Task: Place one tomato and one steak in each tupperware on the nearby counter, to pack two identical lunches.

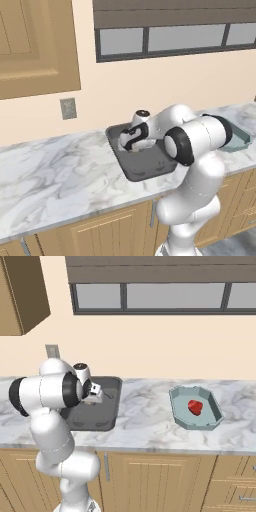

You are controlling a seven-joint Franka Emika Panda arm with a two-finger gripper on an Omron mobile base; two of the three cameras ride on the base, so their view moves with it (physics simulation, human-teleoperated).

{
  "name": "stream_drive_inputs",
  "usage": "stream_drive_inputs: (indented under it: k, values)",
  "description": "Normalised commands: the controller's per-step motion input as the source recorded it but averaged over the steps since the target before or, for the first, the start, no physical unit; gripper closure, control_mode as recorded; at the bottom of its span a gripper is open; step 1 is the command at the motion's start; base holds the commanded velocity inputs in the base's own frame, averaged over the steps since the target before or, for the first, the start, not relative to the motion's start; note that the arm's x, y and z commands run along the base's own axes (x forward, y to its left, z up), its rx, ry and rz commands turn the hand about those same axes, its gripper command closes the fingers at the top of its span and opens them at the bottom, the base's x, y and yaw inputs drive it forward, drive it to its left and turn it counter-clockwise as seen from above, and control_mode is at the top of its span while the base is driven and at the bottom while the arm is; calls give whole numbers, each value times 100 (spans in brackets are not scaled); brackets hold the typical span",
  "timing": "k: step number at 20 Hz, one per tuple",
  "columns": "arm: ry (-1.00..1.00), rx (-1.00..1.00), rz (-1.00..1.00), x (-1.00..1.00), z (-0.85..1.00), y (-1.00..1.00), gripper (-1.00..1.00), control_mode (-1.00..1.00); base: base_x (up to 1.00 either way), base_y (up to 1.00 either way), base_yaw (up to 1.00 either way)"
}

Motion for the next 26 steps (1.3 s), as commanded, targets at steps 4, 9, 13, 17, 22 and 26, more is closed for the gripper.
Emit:
stream_drive_inputs:
  k: [4, 9, 13, 17, 22, 26]
  values:
    - [2, 0, 0, 27, -23, 12, 100, -100, 0, 0, 0]
    - [2, 0, 0, 38, -19, 1, -100, -100, 0, 0, 0]
    - [0, 0, -3, 19, 0, 0, -100, -100, 0, 0, 0]
    - [-3, 0, -6, -8, 40, 0, -100, -100, 0, 0, 0]
    - [-6, 0, -7, -44, 54, 0, -100, -100, 0, 0, 0]
    - [-3, 0, -7, -79, 57, -27, -100, -100, 0, 0, 0]
